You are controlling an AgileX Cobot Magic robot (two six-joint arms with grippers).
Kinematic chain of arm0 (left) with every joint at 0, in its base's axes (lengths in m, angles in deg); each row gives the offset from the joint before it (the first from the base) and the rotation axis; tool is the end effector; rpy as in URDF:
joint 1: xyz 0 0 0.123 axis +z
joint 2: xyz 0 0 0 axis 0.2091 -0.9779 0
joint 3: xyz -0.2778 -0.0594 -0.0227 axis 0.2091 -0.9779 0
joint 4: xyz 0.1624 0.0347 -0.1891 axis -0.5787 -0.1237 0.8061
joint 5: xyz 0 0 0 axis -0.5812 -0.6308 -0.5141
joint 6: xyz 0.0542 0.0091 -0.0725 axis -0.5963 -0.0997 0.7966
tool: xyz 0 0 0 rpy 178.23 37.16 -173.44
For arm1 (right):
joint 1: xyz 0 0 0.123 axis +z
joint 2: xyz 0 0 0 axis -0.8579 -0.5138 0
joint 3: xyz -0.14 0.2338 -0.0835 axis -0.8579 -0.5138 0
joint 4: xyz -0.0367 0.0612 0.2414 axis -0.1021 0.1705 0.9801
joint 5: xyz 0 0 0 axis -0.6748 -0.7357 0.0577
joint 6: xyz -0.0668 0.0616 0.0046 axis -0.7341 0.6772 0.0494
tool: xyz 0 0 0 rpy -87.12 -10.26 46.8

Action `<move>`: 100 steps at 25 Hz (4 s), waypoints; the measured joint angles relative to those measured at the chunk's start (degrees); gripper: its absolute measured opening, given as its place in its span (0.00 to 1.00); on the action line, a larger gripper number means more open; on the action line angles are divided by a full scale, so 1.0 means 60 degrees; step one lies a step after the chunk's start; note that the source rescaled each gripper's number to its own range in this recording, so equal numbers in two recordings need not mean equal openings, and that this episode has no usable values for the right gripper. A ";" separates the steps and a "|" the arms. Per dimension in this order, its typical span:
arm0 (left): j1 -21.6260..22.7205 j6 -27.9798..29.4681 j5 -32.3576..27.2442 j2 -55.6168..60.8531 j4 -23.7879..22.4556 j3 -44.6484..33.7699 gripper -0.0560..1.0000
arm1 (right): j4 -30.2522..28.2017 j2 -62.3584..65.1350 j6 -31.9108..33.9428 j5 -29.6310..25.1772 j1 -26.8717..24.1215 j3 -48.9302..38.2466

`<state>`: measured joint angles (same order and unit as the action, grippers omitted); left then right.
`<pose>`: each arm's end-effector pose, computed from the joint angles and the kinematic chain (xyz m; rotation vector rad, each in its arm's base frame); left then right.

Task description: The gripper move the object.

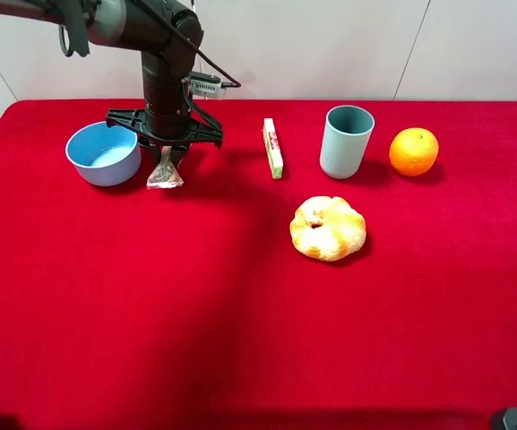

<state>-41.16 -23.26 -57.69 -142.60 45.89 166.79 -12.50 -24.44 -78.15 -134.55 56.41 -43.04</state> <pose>0.4017 -0.2021 0.1205 0.1052 2.9546 0.2118 -0.0040 0.0061 0.2806 0.0145 1.9942 0.0410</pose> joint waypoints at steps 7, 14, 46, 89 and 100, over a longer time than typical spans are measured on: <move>0.0000 0.0000 -0.0041 0.0000 0.0000 0.0000 0.53 | 0.0000 0.0000 0.0000 0.0000 0.0000 0.0000; 0.0000 0.0000 -0.0105 0.0000 0.0106 0.0033 0.57 | 0.0000 0.0000 0.0000 0.0000 0.0000 0.0000; 0.0000 -0.2222 -0.2061 0.2254 0.1276 0.1105 1.00 | 0.0000 0.0000 0.0000 0.0000 0.0000 0.0000; 0.0087 -0.4230 -0.2088 1.3481 0.2941 -0.6427 1.00 | 0.0000 0.0000 0.0000 0.0000 0.0000 0.0000; 0.2464 -0.5014 -0.1506 1.6695 0.2954 -0.8926 1.00 | 0.0000 0.0000 0.0000 0.0000 0.0000 0.0000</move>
<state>-26.37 -53.35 -66.72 -42.43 63.61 113.24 -12.50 -24.44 -78.15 -134.55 56.41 -43.04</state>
